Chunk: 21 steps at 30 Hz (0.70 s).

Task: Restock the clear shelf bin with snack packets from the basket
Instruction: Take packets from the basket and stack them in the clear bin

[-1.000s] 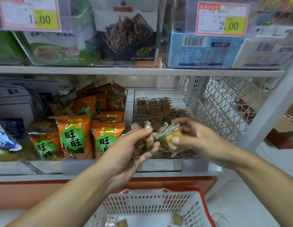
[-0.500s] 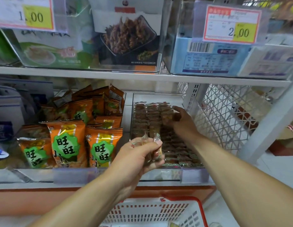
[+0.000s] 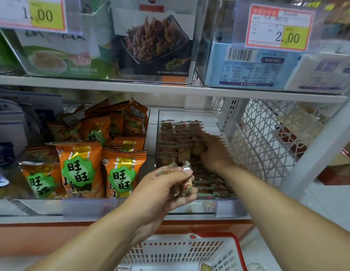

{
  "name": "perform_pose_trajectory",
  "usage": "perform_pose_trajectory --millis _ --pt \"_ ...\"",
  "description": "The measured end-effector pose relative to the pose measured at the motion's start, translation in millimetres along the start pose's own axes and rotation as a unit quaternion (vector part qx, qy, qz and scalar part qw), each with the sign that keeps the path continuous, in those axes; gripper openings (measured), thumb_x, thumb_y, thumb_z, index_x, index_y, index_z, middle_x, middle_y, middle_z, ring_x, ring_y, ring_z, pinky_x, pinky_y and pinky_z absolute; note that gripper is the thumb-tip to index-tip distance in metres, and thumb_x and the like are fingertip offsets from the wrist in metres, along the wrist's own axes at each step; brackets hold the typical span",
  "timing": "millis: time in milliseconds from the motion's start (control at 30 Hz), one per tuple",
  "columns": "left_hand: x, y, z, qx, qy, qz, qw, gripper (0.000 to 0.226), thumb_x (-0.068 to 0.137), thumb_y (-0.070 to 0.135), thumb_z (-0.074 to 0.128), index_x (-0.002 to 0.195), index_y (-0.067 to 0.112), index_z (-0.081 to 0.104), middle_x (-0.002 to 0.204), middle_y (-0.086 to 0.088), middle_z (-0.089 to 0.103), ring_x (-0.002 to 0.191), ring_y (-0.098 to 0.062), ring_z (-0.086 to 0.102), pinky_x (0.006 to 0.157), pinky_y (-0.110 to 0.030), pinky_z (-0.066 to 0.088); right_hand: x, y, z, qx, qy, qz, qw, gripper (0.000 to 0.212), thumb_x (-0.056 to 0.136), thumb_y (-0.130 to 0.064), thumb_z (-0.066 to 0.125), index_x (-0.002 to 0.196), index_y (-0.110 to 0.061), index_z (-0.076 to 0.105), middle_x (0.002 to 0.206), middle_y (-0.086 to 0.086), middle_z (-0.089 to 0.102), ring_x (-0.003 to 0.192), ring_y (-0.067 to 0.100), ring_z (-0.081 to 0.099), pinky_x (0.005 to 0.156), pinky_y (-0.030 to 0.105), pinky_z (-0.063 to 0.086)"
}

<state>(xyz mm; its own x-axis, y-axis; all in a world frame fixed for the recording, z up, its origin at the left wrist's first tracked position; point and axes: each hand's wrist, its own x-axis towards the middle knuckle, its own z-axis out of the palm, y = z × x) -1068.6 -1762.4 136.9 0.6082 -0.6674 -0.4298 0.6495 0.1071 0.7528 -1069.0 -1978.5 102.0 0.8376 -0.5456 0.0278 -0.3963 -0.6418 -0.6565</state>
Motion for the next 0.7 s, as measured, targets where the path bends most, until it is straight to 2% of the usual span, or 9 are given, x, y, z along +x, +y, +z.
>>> perform_pose_trajectory --millis 100,200,233,267,333,433,533,633,700 --pt "-4.1 4.8 -0.4 -0.064 -0.028 -0.025 0.997 0.047 0.071 0.014 0.076 0.114 -0.004 0.067 0.107 -0.026 0.075 0.096 -0.040 0.076 0.065 -0.035 0.064 -9.6 -10.7 -10.4 0.000 0.074 -0.023 0.997 0.060 0.090 0.004 0.059 0.144 -0.021 0.052 0.145 0.007 0.052 0.136 0.023 0.048 0.114 0.030 0.037" --pt "-9.1 11.3 -1.9 -0.114 -0.077 -0.040 0.990 0.044 0.075 0.013 0.071 0.114 -0.007 0.063 0.112 -0.029 0.073 0.092 -0.039 0.076 0.064 -0.035 0.065 -31.6 -33.9 -23.1 0.089 0.120 -0.090 0.985 0.025 0.096 -0.023 0.065 0.120 -0.029 0.067 0.126 -0.006 0.065 0.118 0.010 0.062 0.100 0.028 0.048" --pt "-10.6 13.4 -2.8 -0.122 -0.092 -0.041 0.987 0.041 0.078 0.013 0.069 0.114 -0.007 0.064 0.113 -0.029 0.073 0.091 -0.038 0.076 0.063 -0.035 0.065 -42.8 -39.9 -26.5 0.158 0.082 -0.111 0.978 0.016 0.096 -0.032 0.065 0.111 -0.032 0.071 0.117 -0.012 0.071 0.111 0.006 0.065 0.094 0.027 0.050" --pt "-11.7 15.1 -4.2 -0.125 -0.103 -0.041 0.986 0.039 0.080 0.013 0.068 0.114 -0.006 0.064 0.114 -0.030 0.072 0.089 -0.038 0.076 0.063 -0.035 0.064 -56.8 -44.5 -29.5 0.218 0.011 -0.128 0.968 0.019 0.095 -0.040 0.064 0.108 -0.032 0.074 0.112 -0.011 0.074 0.108 0.006 0.067 0.093 0.028 0.052" --pt "-13.1 16.8 -7.8 -0.123 -0.118 -0.040 0.985 0.039 0.083 0.014 0.065 0.118 -0.003 0.066 0.118 -0.032 0.070 0.088 -0.034 0.075 0.065 -0.037 0.065 -84.2 -45.7 -31.8 0.246 -0.124 -0.149 0.950 0.035 0.089 -0.050 0.065 0.117 -0.031 0.073 0.118 -0.007 0.073 0.112 0.014 0.068 0.098 0.033 0.054" --pt "-16.3 16.7 -11.5 -0.102 -0.143 -0.053 0.983 0.050 0.083 0.018 0.061 0.128 -0.004 0.063 0.127 -0.033 0.066 0.101 -0.034 0.070 0.083 -0.043 0.063 -109.4 -39.7 -34.5 0.219 -0.159 -0.171 0.947 0.046 0.082 -0.044 0.079 0.125 -0.032 0.068 0.120 -0.003 0.071 0.114 0.018 0.066 0.104 0.041 0.051" --pt "-18.8 15.2 -12.7 -0.081 -0.178 -0.075 0.978 0.060 0.084 0.019 0.052 0.139 -0.003 0.056 0.127 -0.030 0.065 0.110 -0.035 0.066 0.101 -0.051 0.055 -115.3 -35.3 -42.6 0.256 -0.122 -0.159 0.946 0.038 0.075 -0.029 0.084 0.110 -0.021 0.071 0.107 0.005 0.074 0.099 0.023 0.070 0.096 0.039 0.055" --pt "-19.1 14.0 -12.9 -0.051 -0.197 -0.075 0.976 0.059 0.088 0.021 0.047 0.143 -0.001 0.052 0.129 -0.026 0.065 0.119 -0.036 0.064 0.104 -0.053 0.052 -116.0 -30.9 -50.8 0.257 -0.116 -0.161 0.946 0.035 0.071 -0.023 0.085 0.104 -0.017 0.072 0.102 0.009 0.074 0.093 0.022 0.071 0.085 0.038 0.058" --pt "-19.8 12.5 -12.8 -0.037 -0.203 -0.084 0.975 0.056 0.090 0.023 0.051 0.140 -0.001 0.055 0.132 -0.027 0.064 0.120 -0.039 0.065 0.101 -0.053 0.054 -116.3 -29.4 -52.7 0.258 -0.147 -0.150 0.943 0.042 0.072 -0.022 0.084 0.112 -0.021 0.073 0.108 0.007 0.074 0.098 0.016 0.072 0.085 0.038 0.060"
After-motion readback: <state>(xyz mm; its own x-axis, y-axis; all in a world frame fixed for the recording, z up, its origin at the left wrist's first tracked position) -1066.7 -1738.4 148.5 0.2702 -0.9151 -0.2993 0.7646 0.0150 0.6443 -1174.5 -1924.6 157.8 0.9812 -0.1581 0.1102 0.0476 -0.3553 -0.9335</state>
